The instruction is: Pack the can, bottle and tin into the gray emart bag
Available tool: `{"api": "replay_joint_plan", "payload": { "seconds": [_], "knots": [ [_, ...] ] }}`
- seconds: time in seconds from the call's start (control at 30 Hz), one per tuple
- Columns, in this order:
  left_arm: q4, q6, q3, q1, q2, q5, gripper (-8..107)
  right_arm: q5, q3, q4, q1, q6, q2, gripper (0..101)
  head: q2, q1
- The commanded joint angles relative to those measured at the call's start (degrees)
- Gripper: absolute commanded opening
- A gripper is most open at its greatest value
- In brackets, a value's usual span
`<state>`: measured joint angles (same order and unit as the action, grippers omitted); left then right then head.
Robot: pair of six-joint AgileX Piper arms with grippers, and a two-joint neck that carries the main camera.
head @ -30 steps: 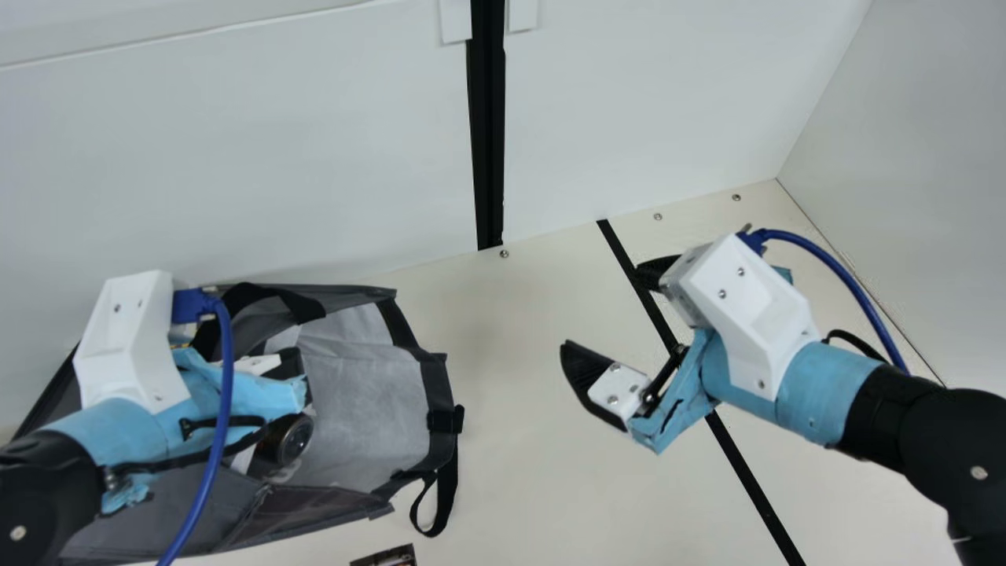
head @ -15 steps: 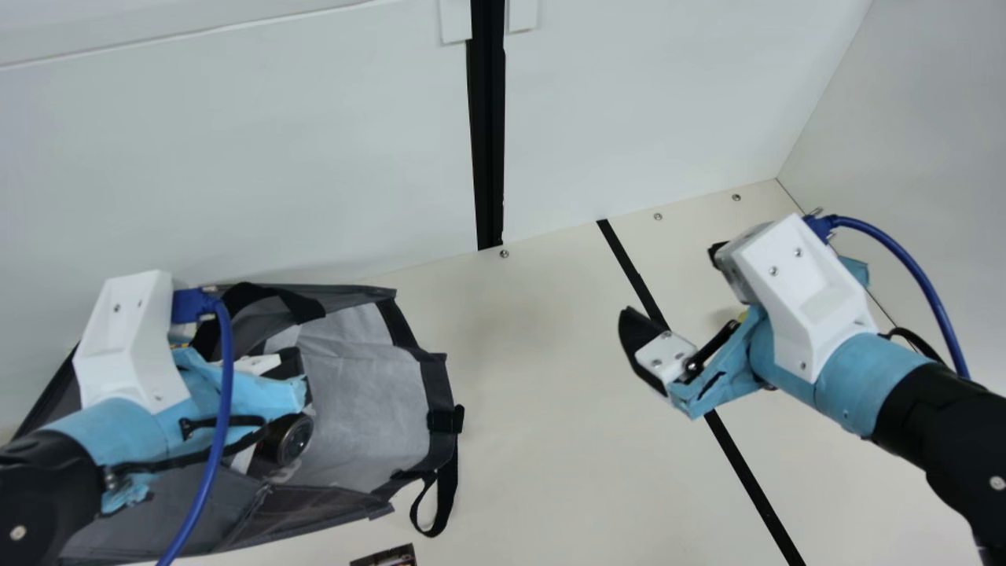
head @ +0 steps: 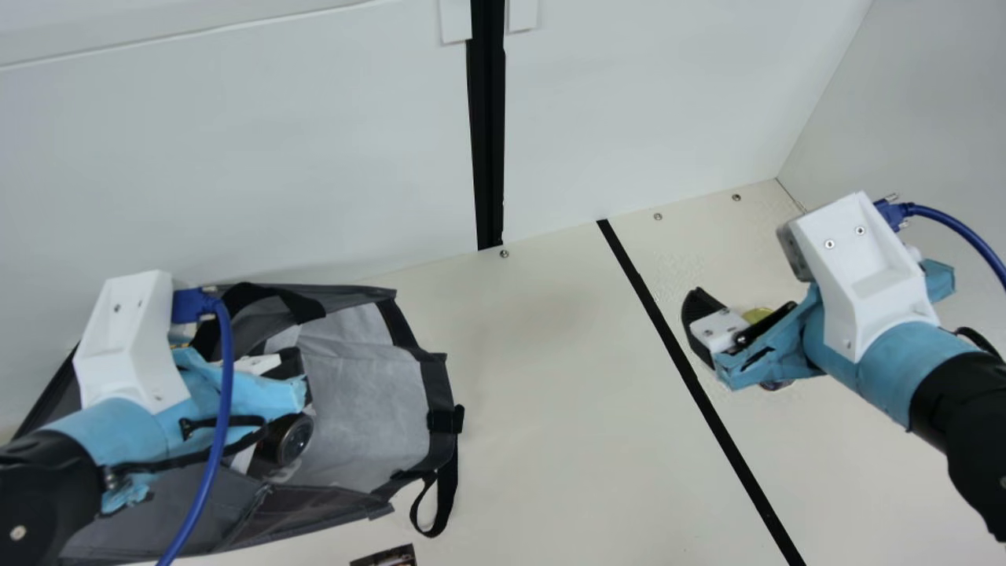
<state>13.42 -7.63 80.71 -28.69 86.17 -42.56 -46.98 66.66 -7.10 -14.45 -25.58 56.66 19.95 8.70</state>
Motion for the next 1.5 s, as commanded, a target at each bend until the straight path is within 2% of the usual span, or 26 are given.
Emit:
{"api": "replay_joint_plan", "payload": {
  "seconds": [0.0,0.4,0.73,1.1,1.47],
  "knots": [
    [0.0,0.0,0.0,0.0,0.0,0.0,10,-1.6,0.8,4.9,0.6,4.5,0.1,91,0.0,1.3],
    [0.0,0.0,0.0,0.0,0.0,0.0,10,-9.4,4.6,16.6,5.8,17.2,-0.2,91,0.0,1.3],
    [0.0,0.0,0.0,0.0,0.0,0.0,10,-14.7,6.7,21.7,9.3,22.9,-1.0,91,0.0,1.3],
    [0.0,0.0,0.0,0.0,0.0,0.0,10,-18.0,8.3,22.6,9.9,24.2,-1.6,91,0.0,1.3],
    [0.0,0.0,0.0,0.0,0.0,0.0,10,-18.8,8.7,20.9,8.0,22.8,-1.9,91,0.0,1.3]
  ]
}}
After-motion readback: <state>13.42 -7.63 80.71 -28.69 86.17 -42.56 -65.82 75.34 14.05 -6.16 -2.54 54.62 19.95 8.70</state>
